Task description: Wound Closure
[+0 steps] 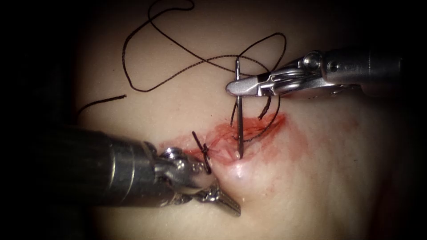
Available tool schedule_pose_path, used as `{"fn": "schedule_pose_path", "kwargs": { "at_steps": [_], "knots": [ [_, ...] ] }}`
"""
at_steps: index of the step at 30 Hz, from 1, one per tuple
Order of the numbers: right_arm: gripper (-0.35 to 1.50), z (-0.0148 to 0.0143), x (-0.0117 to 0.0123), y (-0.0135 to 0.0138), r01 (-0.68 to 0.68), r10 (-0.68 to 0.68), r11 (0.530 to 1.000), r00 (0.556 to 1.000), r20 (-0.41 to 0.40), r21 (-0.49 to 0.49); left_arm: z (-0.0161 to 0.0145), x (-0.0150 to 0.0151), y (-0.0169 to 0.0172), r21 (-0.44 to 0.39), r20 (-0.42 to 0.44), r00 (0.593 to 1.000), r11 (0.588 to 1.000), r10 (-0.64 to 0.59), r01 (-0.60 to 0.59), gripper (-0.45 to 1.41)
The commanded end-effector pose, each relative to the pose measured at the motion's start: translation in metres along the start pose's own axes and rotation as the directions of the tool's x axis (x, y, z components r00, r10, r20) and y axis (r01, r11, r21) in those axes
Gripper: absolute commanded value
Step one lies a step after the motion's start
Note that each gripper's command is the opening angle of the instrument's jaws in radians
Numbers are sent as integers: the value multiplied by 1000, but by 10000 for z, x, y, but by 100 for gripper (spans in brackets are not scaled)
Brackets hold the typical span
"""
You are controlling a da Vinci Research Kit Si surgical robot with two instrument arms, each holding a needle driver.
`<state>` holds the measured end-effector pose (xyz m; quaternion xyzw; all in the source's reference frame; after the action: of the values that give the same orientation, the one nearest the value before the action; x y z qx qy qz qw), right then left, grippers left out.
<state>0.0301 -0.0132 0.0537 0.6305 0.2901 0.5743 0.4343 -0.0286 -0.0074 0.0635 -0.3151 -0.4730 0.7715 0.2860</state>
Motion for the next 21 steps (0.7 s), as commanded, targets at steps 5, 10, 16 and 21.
{"fn": "schedule_pose_path", "kwargs": {
  "at_steps": [5,10,16,21],
  "knots": [
    [-35,12,-5,-4,-45,44,998,999,26,32,6,0,-3,0,0,1000,1000,0,0,-45],
    [-35,18,-9,-9,-59,58,997,998,35,53,6,0,-3,0,0,1000,1000,0,0,-45],
    [-35,25,-10,-14,-62,59,995,998,35,81,7,0,-3,0,0,1000,1000,0,0,-45],
    [-35,27,-14,-16,-103,99,991,994,49,90,7,0,-3,2,-2,1000,1000,0,0,-45]
  ]
}}
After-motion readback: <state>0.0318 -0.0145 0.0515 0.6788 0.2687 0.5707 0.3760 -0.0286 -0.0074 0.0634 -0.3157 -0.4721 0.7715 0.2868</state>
